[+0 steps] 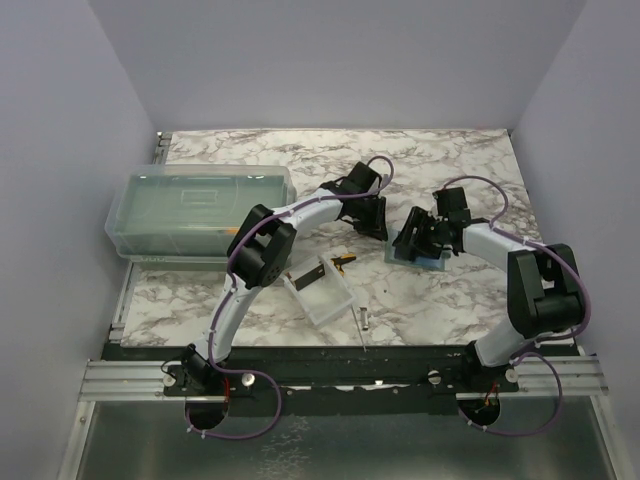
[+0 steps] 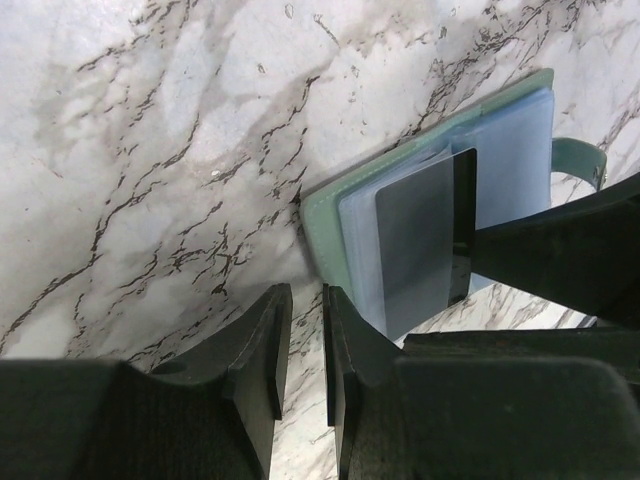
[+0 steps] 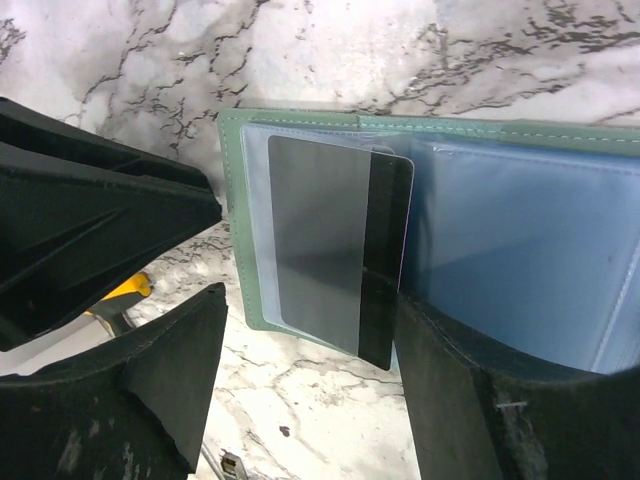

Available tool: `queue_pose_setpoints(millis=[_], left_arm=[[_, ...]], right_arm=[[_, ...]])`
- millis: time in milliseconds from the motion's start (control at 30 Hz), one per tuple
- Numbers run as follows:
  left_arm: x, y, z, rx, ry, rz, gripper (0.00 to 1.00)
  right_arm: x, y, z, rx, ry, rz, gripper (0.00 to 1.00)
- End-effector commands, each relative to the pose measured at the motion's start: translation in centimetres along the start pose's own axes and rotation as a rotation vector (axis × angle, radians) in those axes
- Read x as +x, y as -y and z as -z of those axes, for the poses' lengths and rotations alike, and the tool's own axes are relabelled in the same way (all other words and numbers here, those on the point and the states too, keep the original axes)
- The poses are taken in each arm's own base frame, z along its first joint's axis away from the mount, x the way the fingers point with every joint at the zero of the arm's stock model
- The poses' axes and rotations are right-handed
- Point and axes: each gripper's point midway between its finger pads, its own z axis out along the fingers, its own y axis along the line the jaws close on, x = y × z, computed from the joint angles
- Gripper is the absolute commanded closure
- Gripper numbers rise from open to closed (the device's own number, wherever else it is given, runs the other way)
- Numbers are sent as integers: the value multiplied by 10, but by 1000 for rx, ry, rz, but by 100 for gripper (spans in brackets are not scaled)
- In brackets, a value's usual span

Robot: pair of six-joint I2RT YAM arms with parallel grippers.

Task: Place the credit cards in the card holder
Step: Insert the credit card into the card holder.

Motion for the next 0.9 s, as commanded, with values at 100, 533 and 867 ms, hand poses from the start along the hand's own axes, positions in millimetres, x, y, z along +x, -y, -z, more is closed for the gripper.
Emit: queue_pose_setpoints(millis=[100,533,867], left_arm=[[30,-11,-4,-43,-79,14,74],[38,17,-26,36,-113,7,78],[20,6,-6,9,-62,1,78]], right_arm=[[12,29,12,145,-25,10,28],[8,10,-7,164,-21,107,28],[0,17,8,200,18,137,27]])
